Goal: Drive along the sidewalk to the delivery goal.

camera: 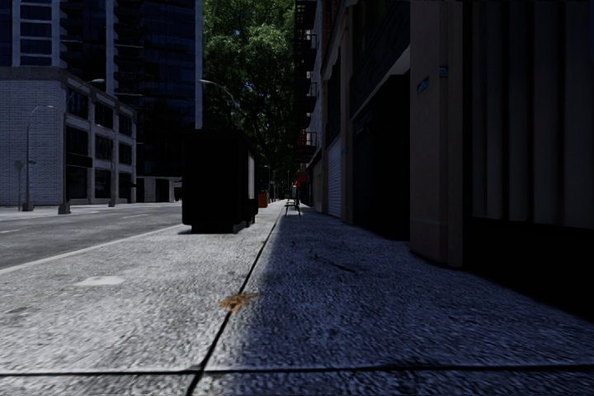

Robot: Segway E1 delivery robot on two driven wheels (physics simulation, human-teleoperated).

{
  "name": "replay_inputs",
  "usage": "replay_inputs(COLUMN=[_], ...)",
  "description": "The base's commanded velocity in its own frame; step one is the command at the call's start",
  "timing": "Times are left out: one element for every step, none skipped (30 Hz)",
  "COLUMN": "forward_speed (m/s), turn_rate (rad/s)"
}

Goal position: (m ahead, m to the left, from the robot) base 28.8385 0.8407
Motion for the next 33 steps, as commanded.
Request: replay_inputs(forward_speed=[2.00,2.00,2.00,2.00,2.00,2.00,2.00,2.00,2.00,2.00,2.00,2.00,2.00,2.00,2.00,2.00,2.00,2.00,2.00,2.00,2.00,2.00,2.00,2.00,2.00,2.00,2.00,2.00,2.00,2.00,2.00,2.00,2.00], turn_rate=[0.00,0.00,0.00,0.00,0.00,0.00,0.00,0.00,0.00,0.00,0.00,0.00,0.00,0.00,0.00,0.00,0.00,0.00,0.00,0.00,0.00,0.00,0.00,0.00,0.00,0.00,0.00,0.00,0.00,0.00,0.00,0.00,0.00])
